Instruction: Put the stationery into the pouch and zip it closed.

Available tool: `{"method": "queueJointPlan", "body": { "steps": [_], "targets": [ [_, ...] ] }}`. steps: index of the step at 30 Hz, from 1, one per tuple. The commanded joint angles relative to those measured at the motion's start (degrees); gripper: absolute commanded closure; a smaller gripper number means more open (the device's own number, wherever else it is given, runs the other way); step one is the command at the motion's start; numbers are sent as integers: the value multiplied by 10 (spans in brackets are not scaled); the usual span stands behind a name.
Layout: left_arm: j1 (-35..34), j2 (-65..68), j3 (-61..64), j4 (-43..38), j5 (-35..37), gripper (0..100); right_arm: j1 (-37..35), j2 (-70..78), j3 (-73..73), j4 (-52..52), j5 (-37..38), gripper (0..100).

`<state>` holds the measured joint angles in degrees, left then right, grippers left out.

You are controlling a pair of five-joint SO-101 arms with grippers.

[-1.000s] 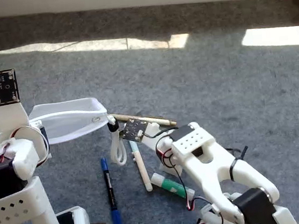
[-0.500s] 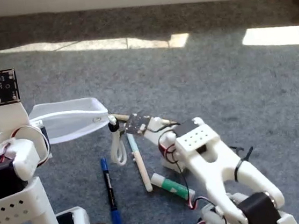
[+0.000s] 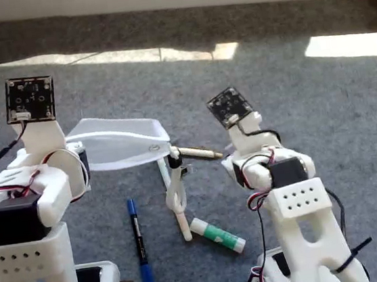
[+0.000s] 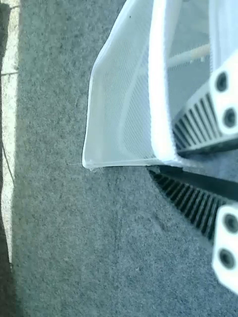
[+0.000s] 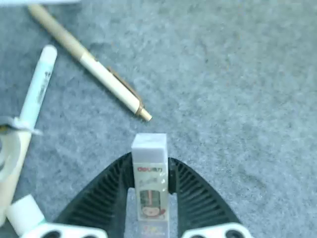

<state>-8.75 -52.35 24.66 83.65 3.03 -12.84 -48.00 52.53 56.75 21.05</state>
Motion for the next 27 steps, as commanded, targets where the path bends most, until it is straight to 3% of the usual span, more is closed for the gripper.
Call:
{"method": "queueJointPlan", "body": {
  "steps": [1, 12, 21, 27],
  "targets": [
    [51, 88, -77, -10, 9, 989, 11, -75, -12, 7, -81, 989],
    [54, 289, -298, 47, 72, 992, -7, -255, -15, 1, -118, 992],
    [53, 343, -314, 46, 97, 992, -114, -305, -72, -70, -118, 992],
    [53, 344, -320, 42, 98, 992, -184, -305, -93, -175, -118, 992]
  ]
}}
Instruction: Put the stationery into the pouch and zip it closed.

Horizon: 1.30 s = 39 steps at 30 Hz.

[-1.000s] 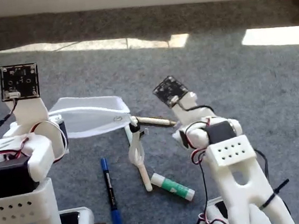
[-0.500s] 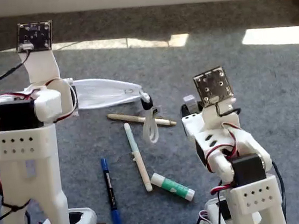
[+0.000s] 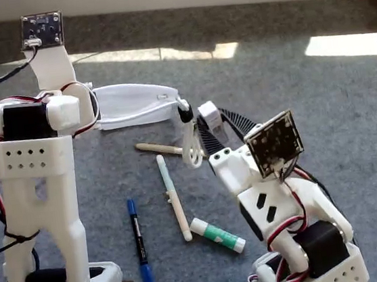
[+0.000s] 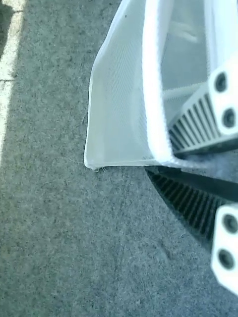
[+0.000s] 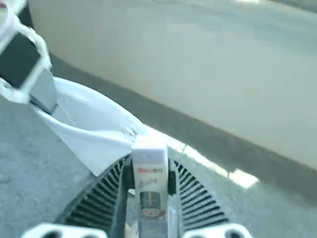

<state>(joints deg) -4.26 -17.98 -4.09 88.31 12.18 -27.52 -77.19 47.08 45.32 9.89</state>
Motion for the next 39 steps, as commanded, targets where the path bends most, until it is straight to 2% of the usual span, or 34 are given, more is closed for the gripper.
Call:
{"method": "queueJointPlan", "body": {
  "steps": [1, 8, 21, 31, 39],
  "targets": [
    [8, 0, -32, -4, 6, 992, -51, -13, -38, -84, -6, 992],
    [8, 3, -31, -4, 6, 992, -117, 36, -33, -247, -6, 992],
    [8, 3, -30, -4, 5, 992, -146, 244, -34, -436, -4, 993],
    [8, 0, -30, -3, 5, 992, -126, 350, -33, -536, -4, 993],
    [8, 0, -29, -4, 4, 992, -119, 382, -30, -538, -5, 993]
  ]
}}
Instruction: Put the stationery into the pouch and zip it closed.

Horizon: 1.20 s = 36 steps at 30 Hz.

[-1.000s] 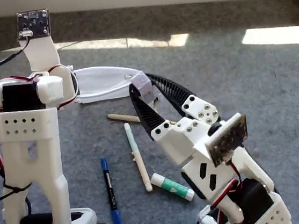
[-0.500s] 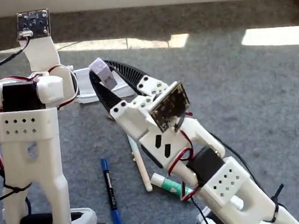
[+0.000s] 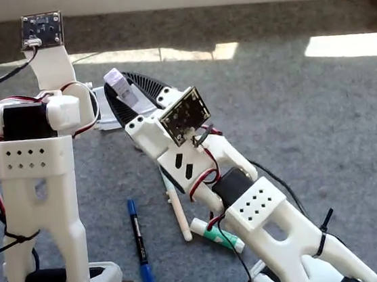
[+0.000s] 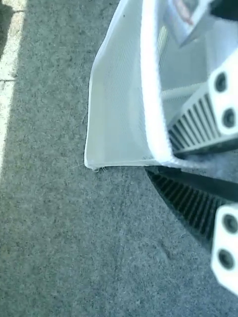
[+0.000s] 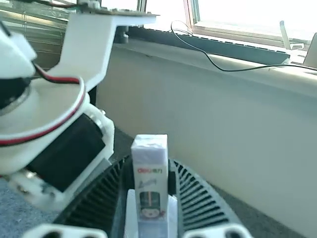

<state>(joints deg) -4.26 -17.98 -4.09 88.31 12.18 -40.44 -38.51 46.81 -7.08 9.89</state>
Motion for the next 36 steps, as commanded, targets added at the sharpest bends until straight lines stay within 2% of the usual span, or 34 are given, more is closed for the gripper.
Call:
{"method": "queueJointPlan", "body": {
  "steps": [1, 9, 12, 15, 18, 24, 30, 36],
  "targets": [
    [8, 0, -29, -4, 4, 992, 10, -6, -22, -15, -5, 993],
    [8, 0, -29, -4, 4, 992, 10, -6, 5, -15, -6, 988],
    [8, 1, -29, -4, 3, 992, 7, -7, 4, -14, -6, 947],
    [7, 1, -29, -4, 3, 992, 7, -7, 1, 31, -6, 896],
    [-3, 3, -31, -4, 3, 992, 7, -7, -1, 84, -6, 889],
    [-14, 4, -30, -5, 3, 992, -7, -45, 1, 102, -6, 888],
    [-20, 3, -31, -5, 3, 992, -11, -114, -55, 247, -6, 888],
    [-84, -1, -36, -5, 4, 992, -9, -146, -166, 460, -6, 888]
  ]
}}
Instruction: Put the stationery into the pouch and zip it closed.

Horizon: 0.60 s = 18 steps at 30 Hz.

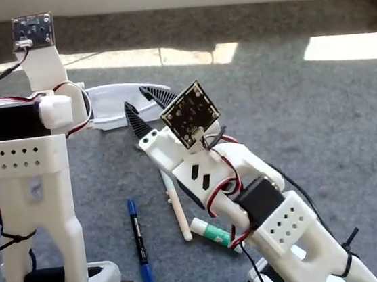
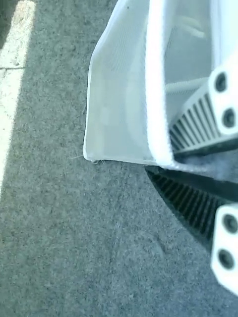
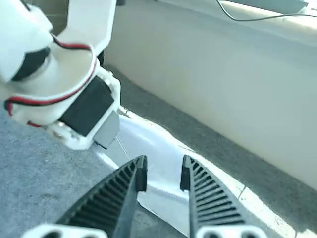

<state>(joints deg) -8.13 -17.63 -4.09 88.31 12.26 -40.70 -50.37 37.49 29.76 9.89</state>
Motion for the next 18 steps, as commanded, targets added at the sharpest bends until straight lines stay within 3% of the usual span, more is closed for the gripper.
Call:
{"method": "queueJointPlan", "body": {
  "steps": [1, 18],
  "targets": [
    [-52, -5, -38, -5, 3, 992, -7, -28, -86, 119, -6, 888],
    [-151, -65, -36, 0, 3, 992, 44, 3, -111, 318, -6, 888]
  ]
}}
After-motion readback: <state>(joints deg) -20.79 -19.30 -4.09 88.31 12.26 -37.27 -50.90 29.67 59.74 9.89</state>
